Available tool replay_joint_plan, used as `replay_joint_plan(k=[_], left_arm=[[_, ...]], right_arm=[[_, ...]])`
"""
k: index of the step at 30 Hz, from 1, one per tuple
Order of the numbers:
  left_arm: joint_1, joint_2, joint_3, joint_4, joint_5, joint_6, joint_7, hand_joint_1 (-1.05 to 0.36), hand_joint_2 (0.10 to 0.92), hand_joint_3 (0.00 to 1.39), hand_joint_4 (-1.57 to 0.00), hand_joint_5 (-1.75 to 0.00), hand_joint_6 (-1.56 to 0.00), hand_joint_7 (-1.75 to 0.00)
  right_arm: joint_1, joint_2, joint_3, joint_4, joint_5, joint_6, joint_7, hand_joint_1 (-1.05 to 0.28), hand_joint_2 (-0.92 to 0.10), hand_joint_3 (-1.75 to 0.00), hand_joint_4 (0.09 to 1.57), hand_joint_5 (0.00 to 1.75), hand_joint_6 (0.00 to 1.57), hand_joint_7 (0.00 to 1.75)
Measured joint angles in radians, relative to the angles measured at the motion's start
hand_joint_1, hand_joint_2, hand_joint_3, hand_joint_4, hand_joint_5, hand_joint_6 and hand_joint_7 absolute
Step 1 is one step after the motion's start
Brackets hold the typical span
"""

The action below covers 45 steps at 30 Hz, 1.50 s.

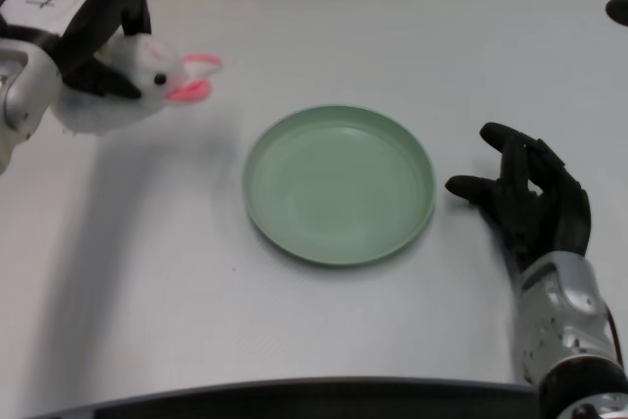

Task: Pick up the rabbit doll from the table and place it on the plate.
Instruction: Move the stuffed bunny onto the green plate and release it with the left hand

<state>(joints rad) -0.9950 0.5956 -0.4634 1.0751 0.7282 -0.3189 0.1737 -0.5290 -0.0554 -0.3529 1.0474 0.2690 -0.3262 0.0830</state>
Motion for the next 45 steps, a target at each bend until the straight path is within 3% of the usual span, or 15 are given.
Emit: replay_joint_plan(k=[2,6,9,10,11,12,15,18,20,23,26,29,32,35,45], left_arm=[[-0.009,0.001,0.015,-0.025,-0.015,-0.011,-0.017,-0.13,0.900,0.04,-0.76,-1.75,-0.56,-1.72],[-0.039,-0.007,0.027,-0.075,-0.025,-0.026,-0.047,-0.15,0.874,0.02,-0.77,-1.75,-0.65,-1.54],[-0.058,-0.042,0.018,-0.098,-0.010,-0.017,-0.048,-0.14,0.885,0.01,-0.80,-1.48,-0.79,-1.09],[-0.062,-0.060,0.012,-0.102,-0.007,-0.016,-0.049,-0.14,0.887,0.01,-0.73,-1.57,-0.73,-1.21],[-0.066,-0.080,0.004,-0.103,-0.005,-0.017,-0.049,-0.13,0.890,0.01,-0.75,-1.68,-0.65,-1.51],[-0.070,-0.100,-0.004,-0.103,-0.002,-0.018,-0.050,-0.13,0.891,0.01,-0.78,-1.71,-0.62,-1.62],[-0.081,-0.161,-0.024,-0.103,0.010,-0.027,-0.053,-0.15,0.859,0.01,-0.80,-1.74,-0.69,-1.46],[-0.103,-0.207,-0.041,-0.095,0.022,-0.032,-0.049,-0.14,0.881,0.02,-0.86,-1.75,-0.73,-1.41],[-0.119,-0.251,-0.058,-0.080,0.029,-0.041,-0.037,-0.14,0.901,0.03,-0.91,-1.75,-0.74,-1.48],[-0.128,-0.318,-0.087,-0.054,0.036,-0.053,-0.033,-0.14,0.877,0.02,-0.87,-1.75,-0.72,-1.39],[-0.129,-0.365,-0.110,-0.029,0.048,-0.060,-0.033,-0.13,0.890,0.02,-0.92,-1.75,-0.68,-1.62],[-0.129,-0.386,-0.123,-0.007,0.048,-0.065,-0.047,-0.16,0.876,0.02,-0.92,-1.75,-0.71,-1.44],[-0.129,-0.391,-0.138,0.015,0.062,-0.065,-0.052,-0.16,0.856,0.00,-0.92,-1.75,-0.75,-1.39],[-0.129,-0.400,-0.149,0.042,0.067,-0.062,-0.054,-0.12,0.828,0.01,-0.90,-1.75,-0.80,-1.16],[-0.109,-0.421,-0.165,0.101,0.068,-0.074,-0.027,-0.14,0.870,0.03,-0.90,-1.75,-0.75,-1.26]], right_arm=[[-0.004,0.000,-0.004,0.009,0.003,-0.005,0.004,-0.41,-0.92,-0.38,0.76,1.12,0.68,0.82],[-0.015,-0.005,-0.006,0.034,0.004,-0.016,0.013,-0.43,-0.92,-0.37,0.77,1.12,0.68,0.82],[-0.017,-0.007,-0.003,0.037,-0.002,-0.019,0.008,-0.41,-0.92,-0.38,0.77,1.12,0.69,0.81],[-0.017,-0.006,-0.002,0.035,-0.002,-0.018,0.004,-0.40,-0.92,-0.38,0.75,1.11,0.68,0.80],[-0.017,-0.004,-0.002,0.032,-0.002,-0.017,0.001,-0.39,-0.92,-0.40,0.74,1.11,0.68,0.80],[-0.017,-0.003,-0.002,0.030,-0.002,-0.014,-0.002,-0.38,-0.92,-0.41,0.73,1.11,0.68,0.79],[-0.017,0.004,-0.002,0.024,0.001,-0.012,-0.003,-0.38,-0.92,-0.41,0.71,1.11,0.68,0.79],[-0.012,0.006,-0.002,0.013,0.002,-0.009,-0.009,-0.39,-0.92,-0.39,0.72,1.10,0.68,0.78],[-0.008,0.007,-0.001,0.002,0.001,-0.004,-0.018,-0.40,-0.92,-0.39,0.73,1.10,0.68,0.77],[-0.006,0.013,0.002,-0.005,0.000,0.000,-0.024,-0.40,-0.92,-0.39,0.75,1.10,0.68,0.77],[-0.002,0.014,0.005,-0.012,0.001,0.006,-0.024,-0.39,-0.92,-0.41,0.76,1.12,0.68,0.77],[0.006,0.017,0.004,-0.028,0.007,0.012,-0.024,-0.39,-0.92,-0.41,0.75,1.13,0.68,0.78],[0.012,0.019,0.004,-0.035,0.010,0.012,-0.019,-0.39,-0.92,-0.41,0.75,1.13,0.67,0.79],[0.017,0.019,0.006,-0.042,0.009,0.013,-0.015,-0.40,-0.92,-0.41,0.72,1.18,0.61,0.88],[0.028,0.019,0.008,-0.055,0.011,0.015,-0.004,-0.41,-0.92,-0.40,0.74,1.18,0.60,0.93]])
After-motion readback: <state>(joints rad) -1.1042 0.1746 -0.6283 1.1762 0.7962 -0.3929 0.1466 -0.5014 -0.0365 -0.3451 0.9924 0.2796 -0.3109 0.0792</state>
